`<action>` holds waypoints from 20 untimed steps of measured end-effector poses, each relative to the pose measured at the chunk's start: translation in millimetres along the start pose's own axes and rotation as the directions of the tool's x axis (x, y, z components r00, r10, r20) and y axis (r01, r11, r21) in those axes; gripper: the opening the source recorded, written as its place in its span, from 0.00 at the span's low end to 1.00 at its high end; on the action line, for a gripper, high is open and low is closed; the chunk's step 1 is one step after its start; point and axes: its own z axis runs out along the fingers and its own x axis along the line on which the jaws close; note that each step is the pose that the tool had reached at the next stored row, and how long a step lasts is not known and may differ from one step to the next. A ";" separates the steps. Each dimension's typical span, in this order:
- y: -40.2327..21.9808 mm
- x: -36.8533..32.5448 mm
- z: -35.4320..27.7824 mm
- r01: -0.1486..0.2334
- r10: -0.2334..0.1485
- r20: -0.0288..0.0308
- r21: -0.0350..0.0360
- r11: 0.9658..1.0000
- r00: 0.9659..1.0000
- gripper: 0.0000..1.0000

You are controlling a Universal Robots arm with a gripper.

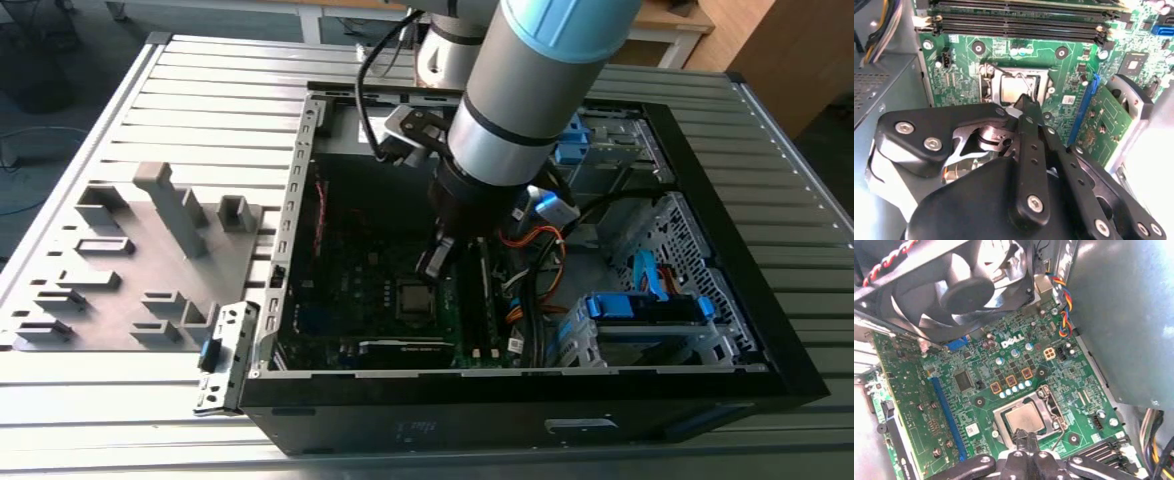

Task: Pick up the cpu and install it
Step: 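Install the first cpu locking lever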

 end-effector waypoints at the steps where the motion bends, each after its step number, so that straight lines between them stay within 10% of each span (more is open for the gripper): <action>1: 0.2 0.0 -0.5 0.001 -0.001 0.003 -0.002 1.000 1.000 0.11; 20: 5.3 1.9 2.9 0.004 -0.004 0.021 -0.010 1.000 1.000 0.11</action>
